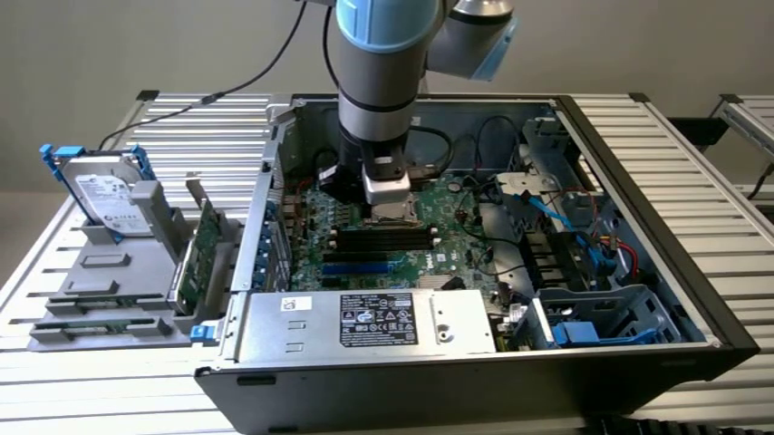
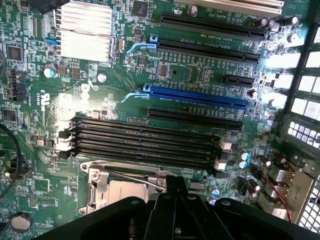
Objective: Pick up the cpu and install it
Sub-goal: 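Install the second cpu locking lever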
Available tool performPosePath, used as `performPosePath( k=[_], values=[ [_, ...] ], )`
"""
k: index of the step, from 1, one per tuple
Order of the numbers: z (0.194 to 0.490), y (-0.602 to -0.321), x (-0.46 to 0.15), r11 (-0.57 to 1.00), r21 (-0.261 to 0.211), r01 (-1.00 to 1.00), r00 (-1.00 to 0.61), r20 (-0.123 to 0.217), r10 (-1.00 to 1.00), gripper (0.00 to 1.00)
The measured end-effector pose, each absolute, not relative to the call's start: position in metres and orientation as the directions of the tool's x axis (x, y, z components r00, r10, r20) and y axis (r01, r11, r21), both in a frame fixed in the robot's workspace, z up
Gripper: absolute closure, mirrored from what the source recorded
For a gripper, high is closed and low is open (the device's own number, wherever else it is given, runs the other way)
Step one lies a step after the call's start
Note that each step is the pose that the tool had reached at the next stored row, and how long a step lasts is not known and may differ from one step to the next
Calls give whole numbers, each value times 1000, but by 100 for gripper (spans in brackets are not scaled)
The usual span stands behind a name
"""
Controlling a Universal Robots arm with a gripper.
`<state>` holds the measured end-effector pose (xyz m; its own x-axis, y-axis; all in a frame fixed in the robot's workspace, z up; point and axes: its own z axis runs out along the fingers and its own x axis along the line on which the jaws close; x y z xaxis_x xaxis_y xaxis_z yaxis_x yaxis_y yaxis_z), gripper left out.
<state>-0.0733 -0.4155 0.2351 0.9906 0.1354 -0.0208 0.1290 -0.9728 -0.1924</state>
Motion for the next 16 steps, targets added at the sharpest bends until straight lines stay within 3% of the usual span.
performPosePath(
  k=[16],
  values=[
    [231,-414,-74,-971,-202,127,990,-31,136,89]
  ],
)
